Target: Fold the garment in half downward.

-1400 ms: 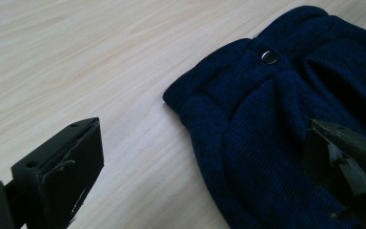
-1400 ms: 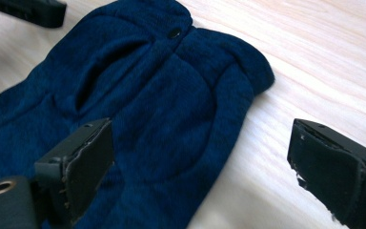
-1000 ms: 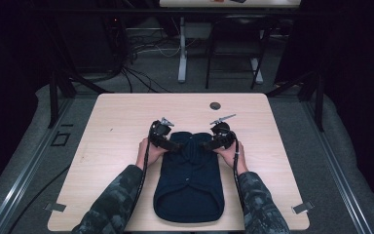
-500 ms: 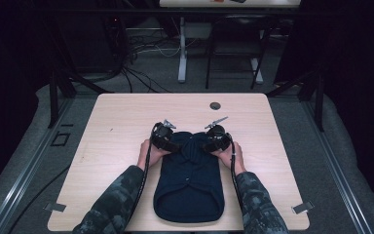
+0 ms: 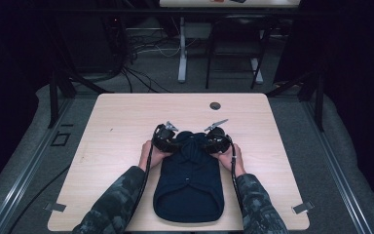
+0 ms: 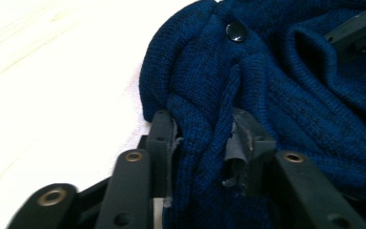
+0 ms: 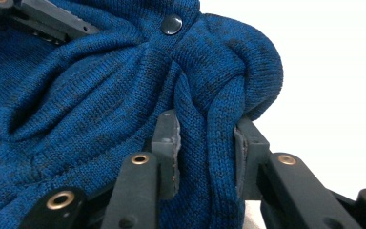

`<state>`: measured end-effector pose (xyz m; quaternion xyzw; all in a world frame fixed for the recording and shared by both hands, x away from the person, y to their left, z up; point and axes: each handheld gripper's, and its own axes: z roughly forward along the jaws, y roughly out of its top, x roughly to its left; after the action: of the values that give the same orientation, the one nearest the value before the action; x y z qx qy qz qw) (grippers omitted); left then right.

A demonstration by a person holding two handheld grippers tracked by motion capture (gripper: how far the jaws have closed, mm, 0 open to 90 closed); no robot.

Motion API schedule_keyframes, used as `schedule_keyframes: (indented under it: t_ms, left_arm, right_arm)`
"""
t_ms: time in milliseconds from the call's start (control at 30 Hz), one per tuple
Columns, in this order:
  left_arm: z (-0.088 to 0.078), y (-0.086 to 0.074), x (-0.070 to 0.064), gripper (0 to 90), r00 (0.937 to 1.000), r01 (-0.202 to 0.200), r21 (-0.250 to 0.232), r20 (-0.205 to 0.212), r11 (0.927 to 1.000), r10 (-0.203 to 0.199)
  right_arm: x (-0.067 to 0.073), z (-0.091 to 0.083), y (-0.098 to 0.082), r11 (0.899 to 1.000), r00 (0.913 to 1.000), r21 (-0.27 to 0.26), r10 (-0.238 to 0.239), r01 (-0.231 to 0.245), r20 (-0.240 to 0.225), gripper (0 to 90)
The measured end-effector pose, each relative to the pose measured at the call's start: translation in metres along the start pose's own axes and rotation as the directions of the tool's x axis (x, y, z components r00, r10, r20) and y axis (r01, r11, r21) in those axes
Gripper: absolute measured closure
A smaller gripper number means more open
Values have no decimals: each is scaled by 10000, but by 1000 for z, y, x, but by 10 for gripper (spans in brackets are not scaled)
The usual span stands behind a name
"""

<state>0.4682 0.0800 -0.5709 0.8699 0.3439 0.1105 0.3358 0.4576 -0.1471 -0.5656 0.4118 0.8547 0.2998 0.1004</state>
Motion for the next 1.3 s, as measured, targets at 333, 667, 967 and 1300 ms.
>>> schedule_keyframes:
  t_ms: [333, 667, 967, 1300]
  left_arm:
    - [-13, 4, -1, 681, 9999, -88, -156, 94, 9998, 89]
    - [-37, 8, 0, 651, 9980, -69, -461, 626, 9989, 97]
    - [-42, 8, 0, 564, 9940, -34, -335, 1088, 9994, 71]
    - [-49, 11, -11, 708, 9925, -991, -755, 640, 9922, 1040]
  right_arm:
    - [8, -16, -2, 9957, 9979, -773, -482, 515, 436, 705]
    - [26, -48, -3, 9671, 9829, -1912, -1488, 1676, 1088, 709]
    - [39, -64, -3, 9387, 9664, -2475, -2067, 2400, 1530, 713]
    - [34, -70, -9, 9381, 9713, -2628, -1956, 2255, 1352, 709]
